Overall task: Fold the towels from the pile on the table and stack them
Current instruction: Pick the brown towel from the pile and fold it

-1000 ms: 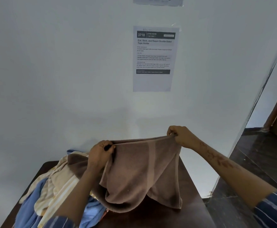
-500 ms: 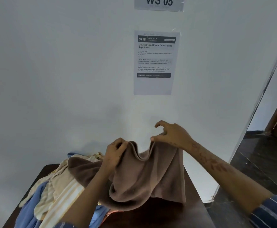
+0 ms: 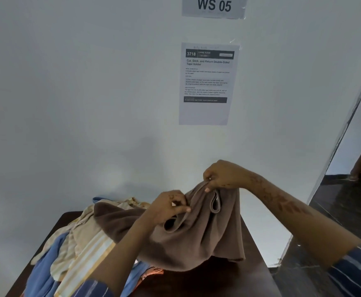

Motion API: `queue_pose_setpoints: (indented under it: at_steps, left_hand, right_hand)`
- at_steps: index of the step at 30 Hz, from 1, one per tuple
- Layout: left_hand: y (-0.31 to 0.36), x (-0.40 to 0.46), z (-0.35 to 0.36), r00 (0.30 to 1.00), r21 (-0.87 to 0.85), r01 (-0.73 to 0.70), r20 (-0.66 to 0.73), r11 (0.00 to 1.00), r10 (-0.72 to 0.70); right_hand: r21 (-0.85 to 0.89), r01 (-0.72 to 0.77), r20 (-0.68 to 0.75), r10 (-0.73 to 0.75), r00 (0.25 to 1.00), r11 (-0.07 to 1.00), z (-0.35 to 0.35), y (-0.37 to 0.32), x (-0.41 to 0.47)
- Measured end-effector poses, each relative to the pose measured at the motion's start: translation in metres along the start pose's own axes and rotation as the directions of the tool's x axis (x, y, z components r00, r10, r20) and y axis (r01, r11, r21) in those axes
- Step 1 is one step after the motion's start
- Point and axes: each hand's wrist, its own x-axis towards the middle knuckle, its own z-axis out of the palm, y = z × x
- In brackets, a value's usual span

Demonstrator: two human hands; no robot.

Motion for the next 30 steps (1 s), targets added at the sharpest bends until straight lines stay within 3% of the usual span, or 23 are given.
queue_pose_setpoints:
  at_steps: [4,7,9,12,20,24,25,27,30]
  left_hand:
    - [-0.022,-0.008,0.019,0.993,0.047,0.114,0.031,0.992,-0.116]
    - [-0.017,-0.005,0.028,0.974,-0.035,0.142,-0.175,0.989,-0.146]
    - [-0.008,-0.002,0.031,0.929,-0.205,0.124,-0.320,0.971,-0.186]
    - [0.003,0.005,0.028,0.880,-0.375,0.082,-0.408,0.923,-0.244]
    - [0.035,0.016,0.066,0.984,-0.346,0.108,-0.095,0.932,-0.150]
    - [0.045,0.004,0.091,0.968,-0.640,0.188,-0.007,0.745,-0.251]
    - [0.047,0.002,0.094,0.962,-0.644,0.202,-0.013,0.738,-0.274]
    - [0.049,0.006,0.097,0.951,-0.544,0.243,-0.029,0.803,-0.307]
    - [0.043,0.018,0.100,0.914,-0.263,0.383,-0.030,0.885,-0.405]
  right_hand:
    - [0.034,0.027,-0.014,-0.027,1.000,0.999,-0.026,0.006,-0.012]
    - [0.098,0.017,-0.030,-0.014,0.999,0.995,-0.034,0.010,-0.022]
    - [0.148,-0.007,-0.046,0.014,0.999,0.989,-0.037,0.016,-0.029]
    - [0.183,-0.024,-0.063,0.036,0.997,0.983,-0.038,0.025,-0.039]
    - [0.209,-0.050,-0.041,0.059,0.997,0.977,-0.028,0.035,-0.049]
    - [0.207,-0.059,-0.045,0.070,0.997,0.977,-0.024,0.042,-0.051]
    - [0.216,-0.061,-0.049,0.073,0.996,0.974,-0.023,0.044,-0.052]
    - [0.238,-0.059,-0.044,0.071,0.997,0.969,-0.022,0.045,-0.055]
    - [0.252,-0.047,-0.023,0.054,0.998,0.967,-0.019,0.042,-0.057]
